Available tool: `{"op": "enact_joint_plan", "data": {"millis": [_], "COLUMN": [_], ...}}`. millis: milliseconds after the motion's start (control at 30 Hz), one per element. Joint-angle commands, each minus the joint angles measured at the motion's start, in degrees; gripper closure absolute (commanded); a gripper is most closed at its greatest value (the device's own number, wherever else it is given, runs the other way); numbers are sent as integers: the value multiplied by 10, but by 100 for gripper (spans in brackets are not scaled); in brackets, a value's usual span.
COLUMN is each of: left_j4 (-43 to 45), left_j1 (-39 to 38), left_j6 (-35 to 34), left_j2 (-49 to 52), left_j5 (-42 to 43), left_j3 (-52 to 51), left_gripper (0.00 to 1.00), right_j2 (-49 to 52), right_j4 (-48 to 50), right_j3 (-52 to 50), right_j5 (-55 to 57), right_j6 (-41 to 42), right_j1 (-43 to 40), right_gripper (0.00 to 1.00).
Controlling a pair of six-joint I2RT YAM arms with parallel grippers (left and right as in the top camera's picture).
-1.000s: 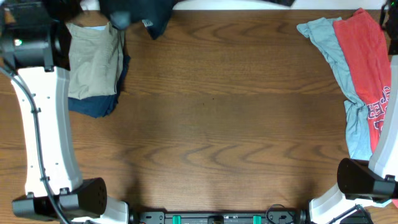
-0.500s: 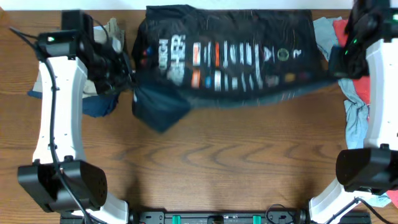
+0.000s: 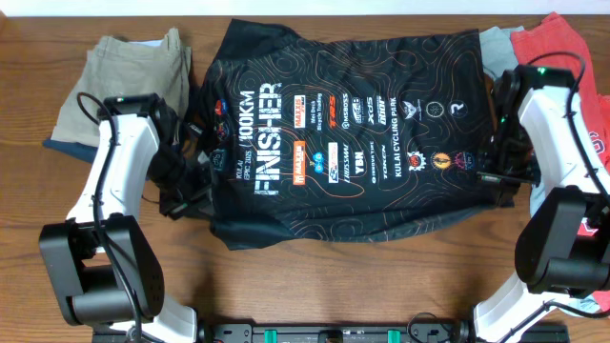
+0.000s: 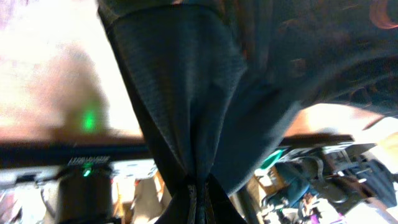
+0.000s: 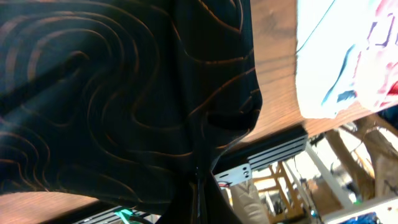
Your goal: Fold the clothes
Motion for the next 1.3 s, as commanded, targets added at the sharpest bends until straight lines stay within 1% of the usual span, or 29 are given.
{"op": "enact_joint_plan", "data": {"millis": [0,133,233,367,433,567,667,733,800,867,933,1067,1200,1267], "left_j4": [-13,0,58,177,242,382,457,488,502,497,479,447,433,433], "left_j1": [3,3,4,4,4,4,3,3,2,0,-3,-5,-4,-4], "left_j6": [12,12,1,-42,-68,-115,-154,-172,-176,-176,-175,-175,-175,-175], "left_j2": [-33,-63,-75,-73,-73,-68,-57,-47,-35,-25,-16,-3,-2,-2], "left_j5": [-35,-39,-39,-39,-39,-39,-39,-39,-38,-38,-38,-39,-39,-39], "left_j3": [-12,-13,-13,-13,-13,-13,-13,-13,-13,-13,-13,-14,-15,-15], "left_gripper": [94,94,94,94,94,94,94,94,94,94,94,94,94,94], "right_j2": [-25,-52,-61,-60,-60,-60,-60,-60,-60,-60,-60,-60,-60,-60], "right_j4": [1,27,87,193,251,343,403,442,469,471,461,438,435,442], "right_j3": [-23,-26,-26,-30,-33,-47,-60,-70,-77,-78,-79,-91,-132,-159], "right_j5": [1,0,-3,-9,-9,-15,-15,-15,-15,-31,-71,-159,-167,-165], "right_j6": [26,26,25,25,25,25,25,25,25,25,22,-10,-10,-9], "right_j1": [-5,-5,-5,-5,-4,-4,-4,-4,-4,-4,-4,1,17,24], "right_gripper": [99,99,99,98,92,87,85,86,86,85,76,59,52,45]}}
